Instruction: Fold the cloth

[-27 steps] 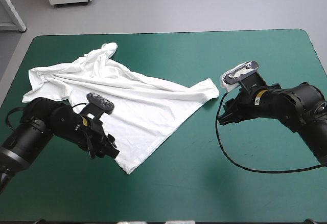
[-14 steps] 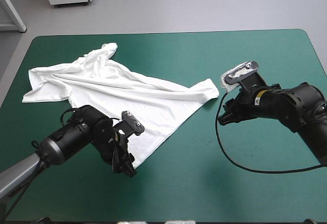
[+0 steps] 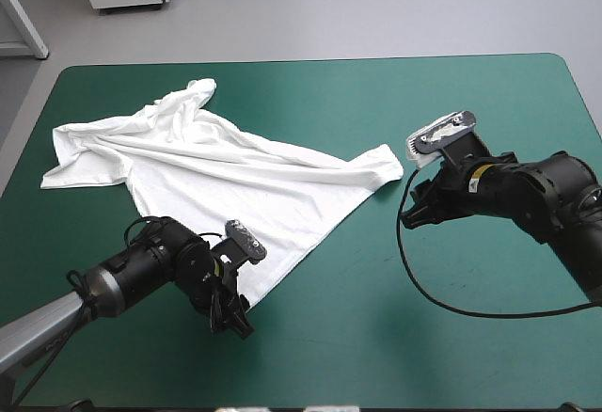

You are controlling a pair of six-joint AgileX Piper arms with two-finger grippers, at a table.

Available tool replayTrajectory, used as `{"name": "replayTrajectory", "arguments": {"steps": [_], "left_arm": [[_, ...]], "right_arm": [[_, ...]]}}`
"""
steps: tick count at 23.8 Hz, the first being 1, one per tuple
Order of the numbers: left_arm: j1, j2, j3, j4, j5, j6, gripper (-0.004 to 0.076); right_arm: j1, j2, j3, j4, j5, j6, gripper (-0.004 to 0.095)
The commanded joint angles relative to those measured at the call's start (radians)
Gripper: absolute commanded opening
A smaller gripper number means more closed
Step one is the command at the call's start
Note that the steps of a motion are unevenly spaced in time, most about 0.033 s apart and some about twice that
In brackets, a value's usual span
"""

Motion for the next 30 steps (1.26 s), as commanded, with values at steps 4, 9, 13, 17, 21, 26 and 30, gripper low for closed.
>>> {"name": "replayTrajectory", "arguments": {"steps": [4, 9, 13, 17, 21, 26, 30], "left_arm": [[-0.006, 0.035, -0.009, -0.034, -0.038, 0.025, 0.0434], [-0.006, 0.108, -0.009, -0.048, -0.063, 0.021, 0.0431], [-0.006, 0.137, -0.009, -0.049, -0.070, 0.021, 0.0330], [-0.006, 0.154, -0.009, -0.053, -0.081, 0.010, 0.0111], [-0.006, 0.164, -0.009, -0.065, -0.073, 0.010, -0.0007], [-0.006, 0.164, -0.009, -0.121, -0.070, 0.021, -0.0009], [-0.006, 0.164, -0.009, -0.126, -0.074, 0.027, -0.0009]], "right_arm": [[0.000, -0.025, -0.036, -0.007, -0.053, -0.006, 0.0482], [0.000, -0.025, -0.036, -0.007, -0.054, -0.006, 0.0482], [0.000, -0.009, -0.036, -0.011, -0.063, 0.002, 0.0482], [0.000, 0.057, -0.043, -0.046, -0.067, 0.019, 0.0482], [-0.004, 0.239, -0.185, -0.153, -0.052, 0.057, 0.0482], [-0.019, 0.488, -0.454, -0.200, -0.030, 0.057, 0.0482], [-0.098, 0.643, -0.541, -0.143, -0.057, 0.037, 0.0482]]}}
